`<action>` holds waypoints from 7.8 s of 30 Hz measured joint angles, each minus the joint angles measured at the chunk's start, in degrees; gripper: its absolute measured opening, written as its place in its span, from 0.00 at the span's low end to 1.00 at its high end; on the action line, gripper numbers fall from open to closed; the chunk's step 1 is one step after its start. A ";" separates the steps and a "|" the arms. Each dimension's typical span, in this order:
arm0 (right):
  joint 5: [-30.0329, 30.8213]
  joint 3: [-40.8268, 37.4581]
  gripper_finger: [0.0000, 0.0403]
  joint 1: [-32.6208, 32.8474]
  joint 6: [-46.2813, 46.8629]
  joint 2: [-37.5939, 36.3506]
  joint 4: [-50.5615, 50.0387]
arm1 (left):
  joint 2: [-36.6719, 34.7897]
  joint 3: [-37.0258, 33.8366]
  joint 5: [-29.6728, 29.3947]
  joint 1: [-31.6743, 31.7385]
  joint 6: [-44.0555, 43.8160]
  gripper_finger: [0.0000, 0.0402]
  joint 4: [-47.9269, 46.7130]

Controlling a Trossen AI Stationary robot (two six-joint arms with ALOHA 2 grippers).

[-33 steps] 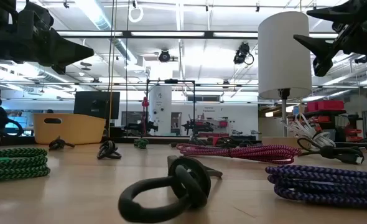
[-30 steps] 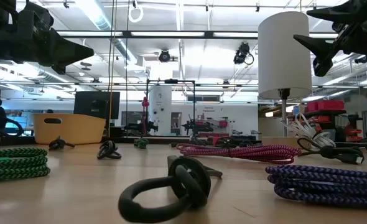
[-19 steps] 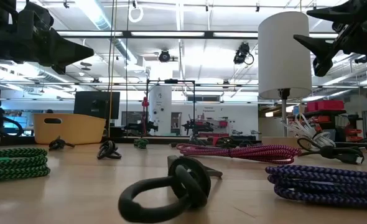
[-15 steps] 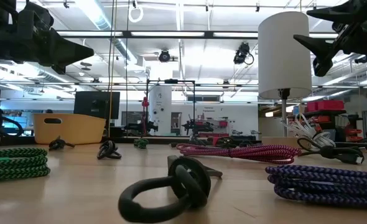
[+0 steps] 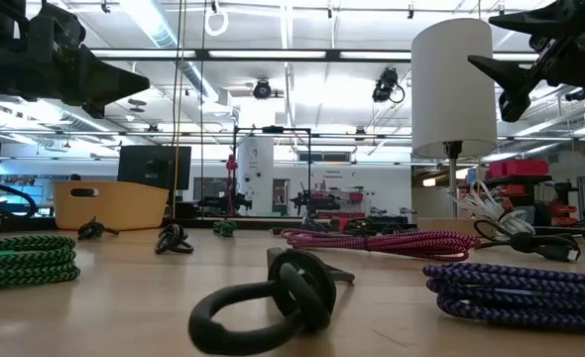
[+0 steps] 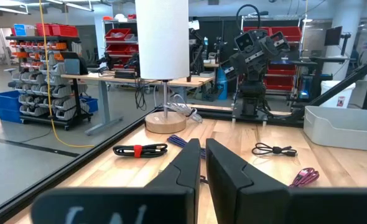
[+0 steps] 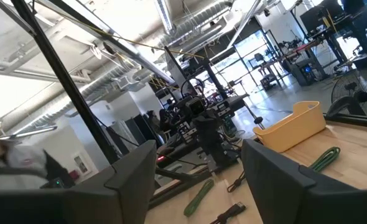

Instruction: Pick & Place USB Port

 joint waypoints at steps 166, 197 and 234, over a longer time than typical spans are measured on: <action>10.05 51.34 0.55 -12.81 52.71 98.66 -40.99 | 0.24 0.00 -0.54 -0.02 -22.21 0.07 14.93; 0.47 53.81 0.00 -9.71 41.43 89.59 -50.64 | 0.22 0.00 -1.12 -0.02 -22.05 0.07 11.87; -12.09 81.05 0.00 57.16 100.32 80.39 -85.18 | 0.22 0.00 -1.05 0.01 -22.22 0.07 11.45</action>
